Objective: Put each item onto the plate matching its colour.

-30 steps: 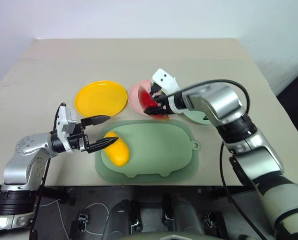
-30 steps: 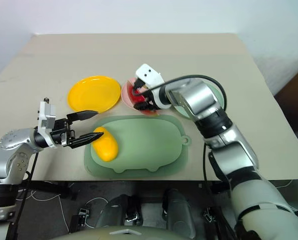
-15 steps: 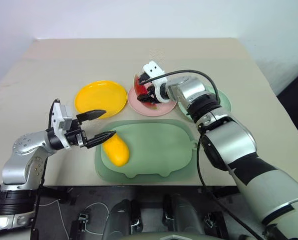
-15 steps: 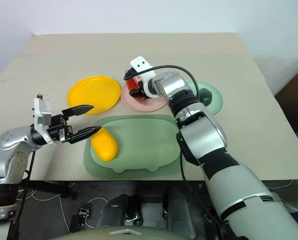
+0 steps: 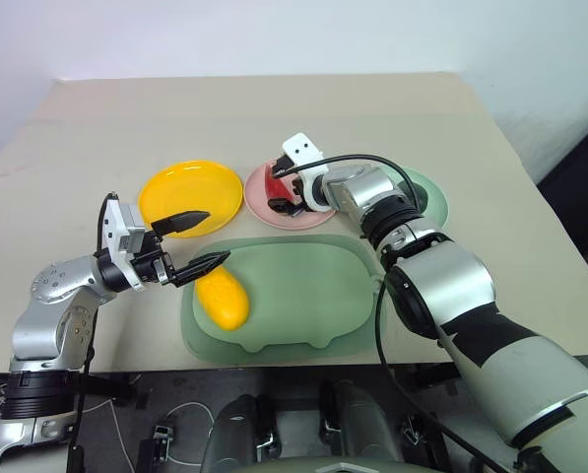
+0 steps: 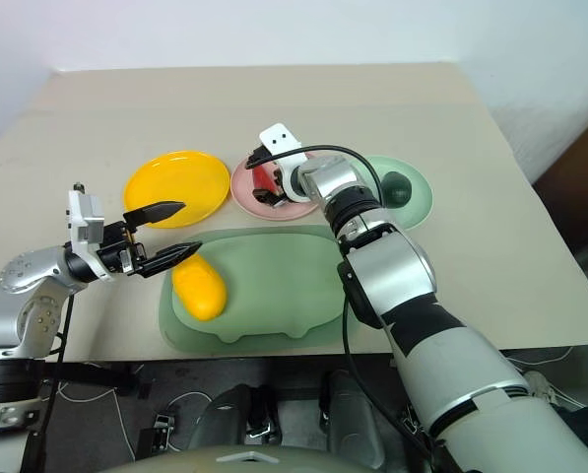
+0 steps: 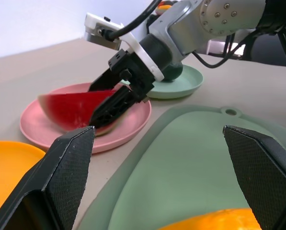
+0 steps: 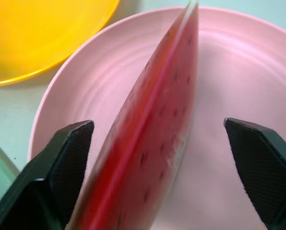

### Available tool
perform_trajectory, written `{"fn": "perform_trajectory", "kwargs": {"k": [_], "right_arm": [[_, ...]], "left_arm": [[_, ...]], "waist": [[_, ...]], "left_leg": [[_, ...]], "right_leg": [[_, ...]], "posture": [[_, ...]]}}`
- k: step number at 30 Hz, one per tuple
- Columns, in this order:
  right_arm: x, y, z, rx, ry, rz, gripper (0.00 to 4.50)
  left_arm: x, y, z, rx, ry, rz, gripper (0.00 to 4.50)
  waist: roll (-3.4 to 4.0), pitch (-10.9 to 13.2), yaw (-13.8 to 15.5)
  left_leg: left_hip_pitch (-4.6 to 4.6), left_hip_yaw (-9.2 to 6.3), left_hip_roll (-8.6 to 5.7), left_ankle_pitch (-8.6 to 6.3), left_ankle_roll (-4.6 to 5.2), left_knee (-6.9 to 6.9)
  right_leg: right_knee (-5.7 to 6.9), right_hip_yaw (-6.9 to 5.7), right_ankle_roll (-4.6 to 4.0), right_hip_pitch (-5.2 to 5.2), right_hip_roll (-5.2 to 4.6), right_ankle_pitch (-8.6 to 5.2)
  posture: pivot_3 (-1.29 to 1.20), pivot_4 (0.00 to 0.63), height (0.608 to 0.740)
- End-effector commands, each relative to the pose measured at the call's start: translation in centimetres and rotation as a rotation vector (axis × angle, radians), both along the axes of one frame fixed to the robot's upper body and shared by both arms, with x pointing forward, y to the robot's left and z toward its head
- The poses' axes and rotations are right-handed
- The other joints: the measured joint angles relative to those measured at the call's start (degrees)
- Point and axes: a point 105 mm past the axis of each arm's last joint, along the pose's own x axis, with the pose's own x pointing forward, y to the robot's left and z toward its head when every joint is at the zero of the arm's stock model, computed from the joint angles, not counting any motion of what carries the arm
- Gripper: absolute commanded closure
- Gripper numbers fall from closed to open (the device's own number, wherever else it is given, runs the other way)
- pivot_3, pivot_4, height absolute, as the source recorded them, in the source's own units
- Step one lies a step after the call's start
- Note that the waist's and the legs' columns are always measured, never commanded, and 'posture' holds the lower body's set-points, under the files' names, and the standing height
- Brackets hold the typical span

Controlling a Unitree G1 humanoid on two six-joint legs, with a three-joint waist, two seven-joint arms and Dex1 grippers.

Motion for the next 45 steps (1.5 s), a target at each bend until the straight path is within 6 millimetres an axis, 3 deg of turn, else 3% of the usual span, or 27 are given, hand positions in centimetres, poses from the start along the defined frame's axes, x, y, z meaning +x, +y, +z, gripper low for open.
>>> {"fn": "perform_trajectory", "kwargs": {"k": [1,10,14,17,21,25,35,41,45], "right_arm": [[0.5,0.8,3.8,0.017,-0.116,0.025,0.03],[0.4,-1.0,8.7,0.123,-0.200,0.066,0.03],[-1.1,-2.6,10.3,0.213,-0.262,0.084,0.03],[-3.4,-4.9,10.8,0.293,-0.355,0.071,0.03],[-7.7,-6.8,9.4,0.359,-0.381,0.141,0.03],[-11.2,-7.7,6.5,0.353,-0.303,0.187,0.03],[-17.9,-9.2,1.9,0.400,-0.125,0.317,0.03],[-19.4,-8.6,1.1,0.418,-0.069,0.399,0.03],[-19.1,-8.2,1.4,0.417,-0.083,0.420,0.03]], "left_arm": [[-0.1,0.1,0.7,0.010,-0.035,-0.005,0.00],[0.2,0.1,0.7,-0.004,-0.035,-0.006,0.00],[0.3,0.0,0.7,-0.012,-0.035,-0.008,0.00],[0.3,-0.1,0.7,-0.015,-0.036,-0.009,0.00],[0.3,0.2,0.8,-0.012,-0.037,-0.004,0.00],[0.2,0.6,1.0,-0.015,-0.037,0.007,0.00],[-0.7,1.9,0.7,0.014,-0.019,0.014,0.00],[-1.4,2.3,0.5,0.025,-0.006,0.020,0.00],[-1.8,2.2,0.0,0.033,0.020,0.015,0.00]], "waist": [[0.00,0.00,0.00],[0.00,0.00,0.14],[-0.02,-0.01,0.21],[-0.03,-0.02,0.42],[-0.03,-0.02,0.78],[-0.03,-0.02,0.63],[-0.05,-0.03,1.87],[-0.05,-0.02,1.92],[-0.05,-0.02,1.94]], "left_leg": [[0.00,0.00,0.00,0.00,0.00,0.00],[-0.01,-0.01,-0.01,0.00,0.00,0.03],[0.00,-0.08,0.00,0.01,0.01,0.03],[0.00,-0.12,0.00,0.01,0.01,0.06],[0.00,-0.13,-0.02,0.00,0.00,0.08],[0.06,-0.13,0.01,0.01,-0.02,0.11],[0.07,-0.18,0.00,0.01,-0.03,0.12],[0.09,-0.24,-0.01,0.00,-0.02,0.13],[0.09,-0.27,0.00,0.00,-0.01,0.13]], "right_leg": [[0.00,0.00,0.00,0.00,0.00,0.00],[0.00,0.01,0.00,0.01,-0.03,0.00],[0.00,0.00,0.00,0.04,-0.04,0.00],[0.02,-0.02,0.01,0.07,-0.04,-0.01],[0.00,-0.01,0.01,0.09,-0.07,-0.01],[0.03,0.00,0.00,0.11,-0.05,0.00],[-0.10,-0.02,-0.04,0.18,-0.06,-0.03],[-0.20,-0.04,-0.14,0.26,-0.08,-0.10],[-0.22,-0.05,-0.17,0.26,-0.07,-0.11]], "posture": [[0.00,0.150,0.696],[0.00,0.150,0.696],[0.00,0.150,0.696],[0.00,0.150,0.696],[0.00,0.150,0.696],[0.00,0.150,0.696],[0.00,0.150,0.696],[0.00,0.150,0.696],[0.00,0.150,0.696]]}}
